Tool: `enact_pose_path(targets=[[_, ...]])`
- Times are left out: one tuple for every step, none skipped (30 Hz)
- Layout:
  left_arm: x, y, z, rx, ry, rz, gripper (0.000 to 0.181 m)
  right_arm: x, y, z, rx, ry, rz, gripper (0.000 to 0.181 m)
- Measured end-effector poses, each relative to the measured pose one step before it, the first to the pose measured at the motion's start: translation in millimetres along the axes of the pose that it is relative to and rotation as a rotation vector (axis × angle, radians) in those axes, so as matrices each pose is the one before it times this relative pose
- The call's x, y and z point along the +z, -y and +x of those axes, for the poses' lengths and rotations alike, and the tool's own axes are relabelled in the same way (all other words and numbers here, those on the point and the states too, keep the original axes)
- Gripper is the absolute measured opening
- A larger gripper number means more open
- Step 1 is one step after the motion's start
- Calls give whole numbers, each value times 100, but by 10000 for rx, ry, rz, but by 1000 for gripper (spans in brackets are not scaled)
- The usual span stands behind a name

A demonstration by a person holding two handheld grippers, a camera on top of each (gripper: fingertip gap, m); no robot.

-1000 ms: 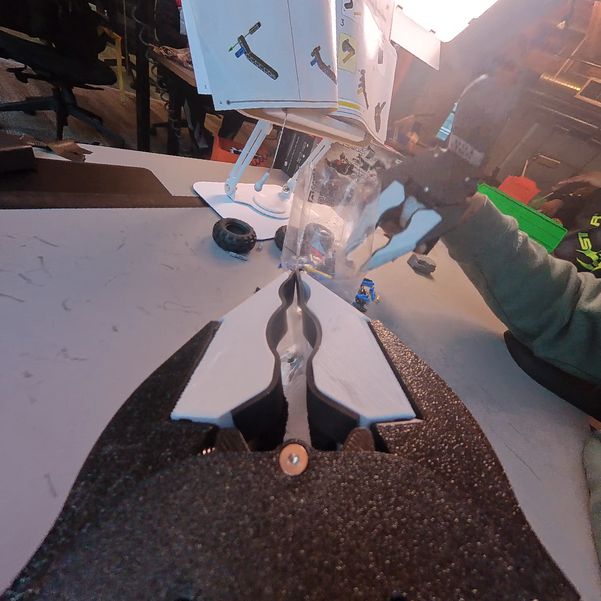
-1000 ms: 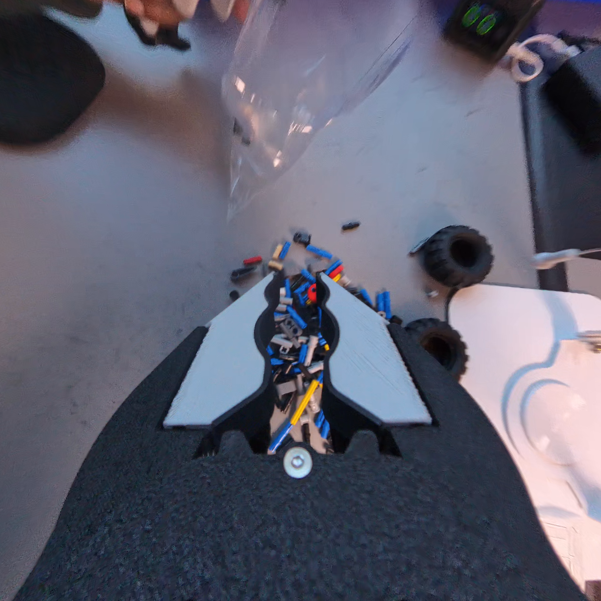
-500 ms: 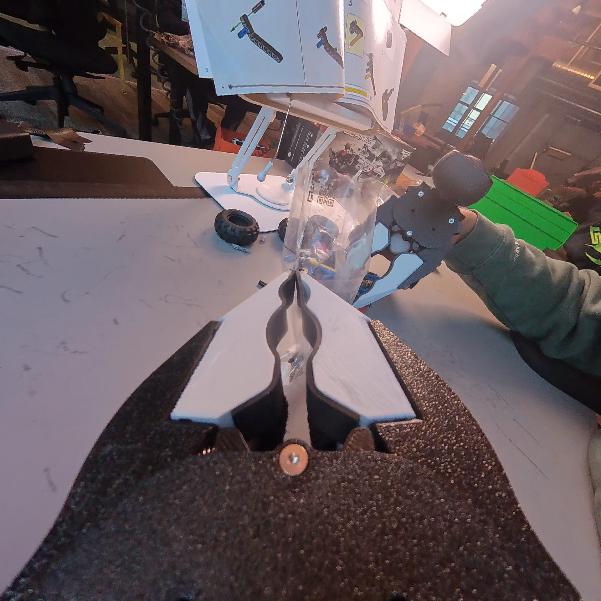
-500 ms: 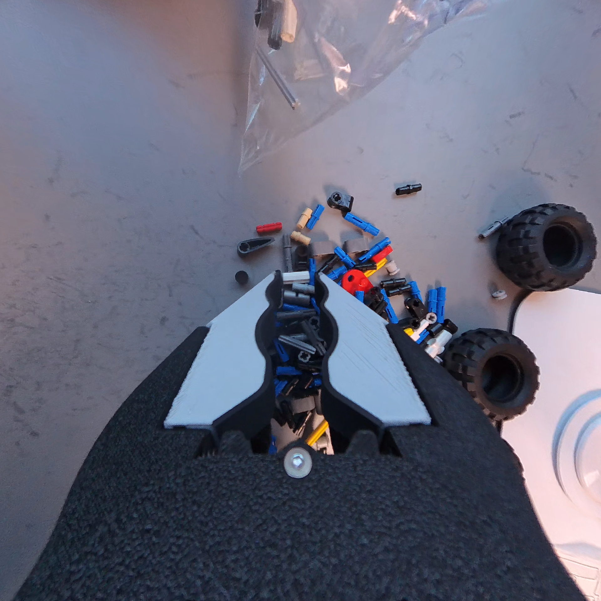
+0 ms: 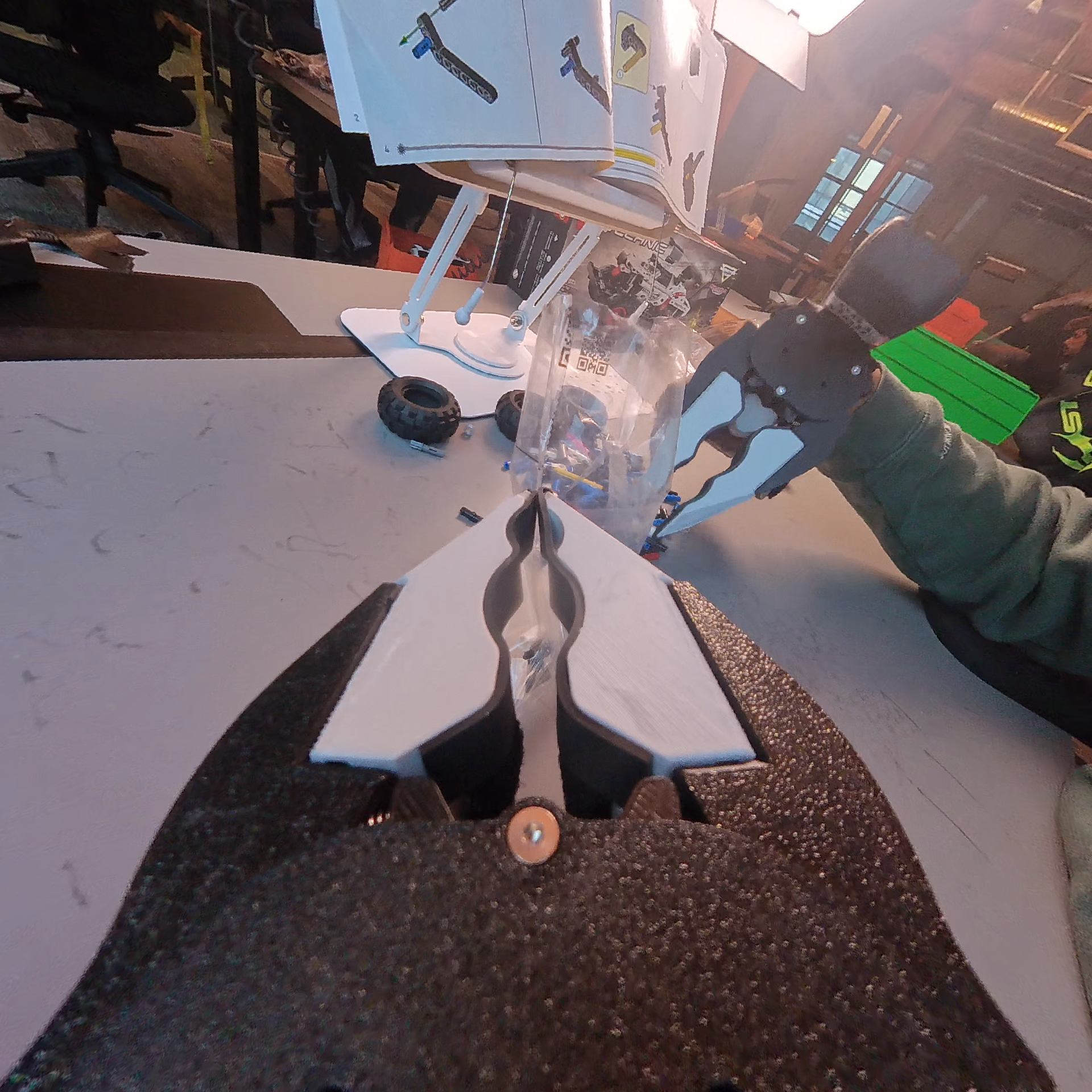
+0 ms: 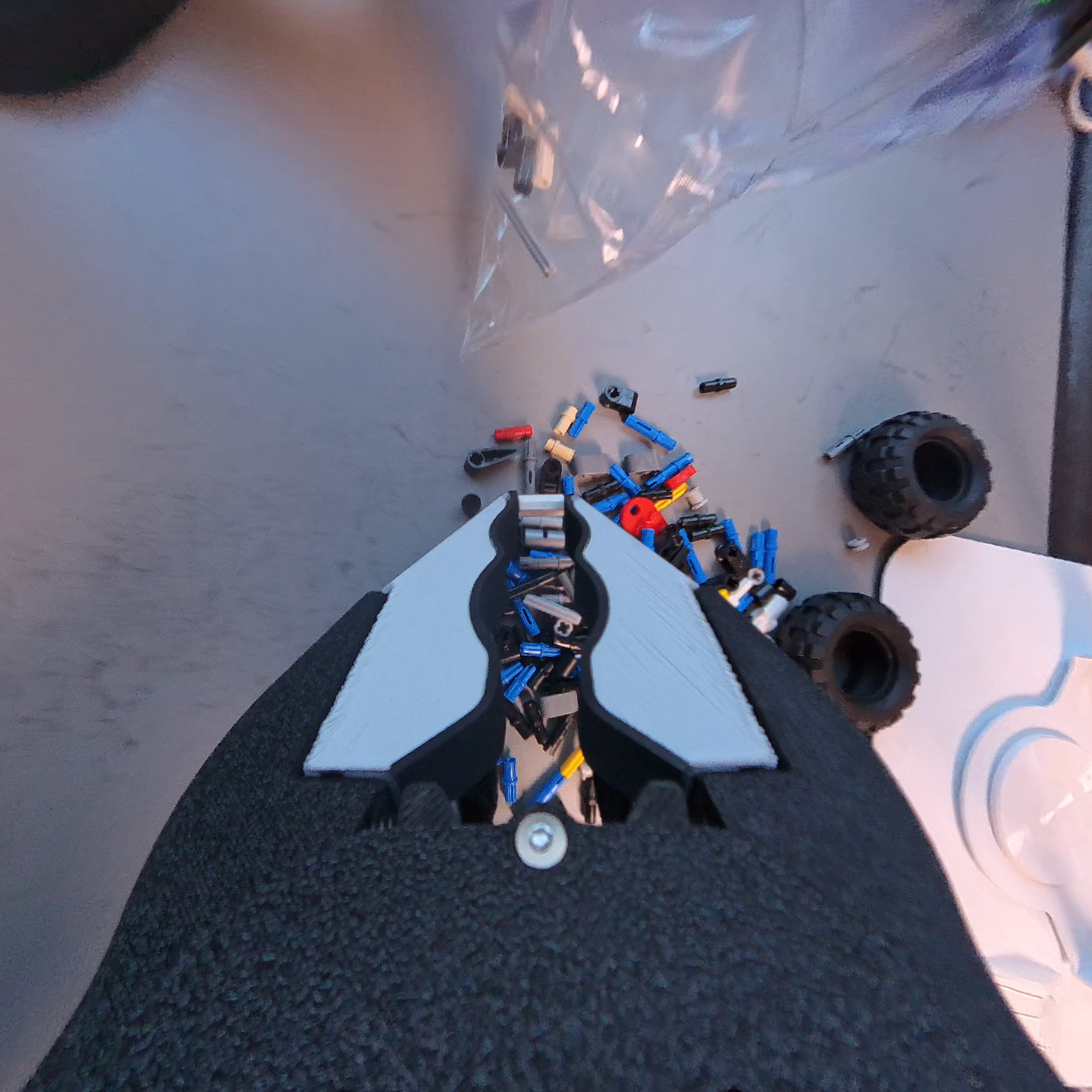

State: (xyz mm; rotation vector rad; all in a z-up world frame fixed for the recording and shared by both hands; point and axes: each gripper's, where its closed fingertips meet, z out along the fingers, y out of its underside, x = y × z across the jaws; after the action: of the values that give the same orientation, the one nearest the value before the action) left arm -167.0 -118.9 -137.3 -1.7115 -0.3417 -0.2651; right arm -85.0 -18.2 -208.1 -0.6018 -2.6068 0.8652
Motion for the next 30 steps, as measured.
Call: enact_pose_path(targets=[[61,-102,151,-4,-95,-59,0,-727,712,146,53,-35,384,14],[115,-182,250,-7,-160,-111,0,-899,1001,211,65,-46,526,14],[154,-193,198,22,-107,-104,0,-999,1304,236,55,-46,662,14],[157,-193,234,64,-108,-110,0,-1010,1594,278,50,-71,766,14],[170,-180,352,78,-167,-115,0,-924,1892,339,38,-127,883,14],[173,-122,392,100,-171,-73,0,-708,1955,267,86,-101,907,14],[171,-95,426,124,-176,-64,0,-338,1684,189,149,-71,748,14],[161,-117,312,120,-79,-86,0,34,1135,283,95,-188,467,14],[142,-108,218,122,-11,-87,0,328,371,268,-33,-236,96,14],[122,-73,254,114,-49,-49,0,533,-285,193,-145,-219,-226,14],[76,0,233,73,-50,-7,0,616,-492,-64,-117,-77,-264,15],[53,15,148,35,-21,7,0,581,-372,-329,63,122,-136,15],[22,23,94,27,-20,11,0,422,-158,-67,180,4,13,18],[-46,77,48,30,-10,50,0,226,-52,107,196,-46,79,24],[-93,161,11,29,6,95,0,-20,46,128,171,-11,111,29],[-118,198,-44,8,27,100,0,-263,303,260,166,-59,238,33],[-124,183,-143,-4,72,93,0,-507,517,362,181,-96,331,35],[-138,161,-171,-13,71,84,0,-659,596,414,206,-99,347,35],[-134,141,-198,-28,72,75,0,-692,486,460,200,-118,270,35],[-136,139,-244,-33,88,83,0,-643,147,507,110,-156,76,33],[-145,137,-256,-36,98,81,0,-539,-380,494,-48,-196,-207,30],[-142,142,-269,-40,108,84,0,-398,-985,455,-194,-220,-503,27],[-143,158,-251,-37,114,94,0,-215,-1553,243,-288,-152,-737,22],[-143,158,-212,-23,101,92,0,71,-2026,-144,-320,3,-914,18],[-118,137,-163,-4,71,69,0,414,-2174,-396,-294,69,-945,18],[-87,112,-167,19,89,55,0,743,-1974,-528,-250,64,-819,18],[-62,79,-171,29,90,44,0,917,-1539,-674,-253,121,-638,18],[-36,34,-124,7,56,20,0,925,-840,-503,-219,41,-328,17],[-10,-16,-117,-16,49,7,0,852,-245,-303,-83,22,-126,14],[-6,-24,-73,-18,40,0,0,767,94,-222,62,99,-58,14]])
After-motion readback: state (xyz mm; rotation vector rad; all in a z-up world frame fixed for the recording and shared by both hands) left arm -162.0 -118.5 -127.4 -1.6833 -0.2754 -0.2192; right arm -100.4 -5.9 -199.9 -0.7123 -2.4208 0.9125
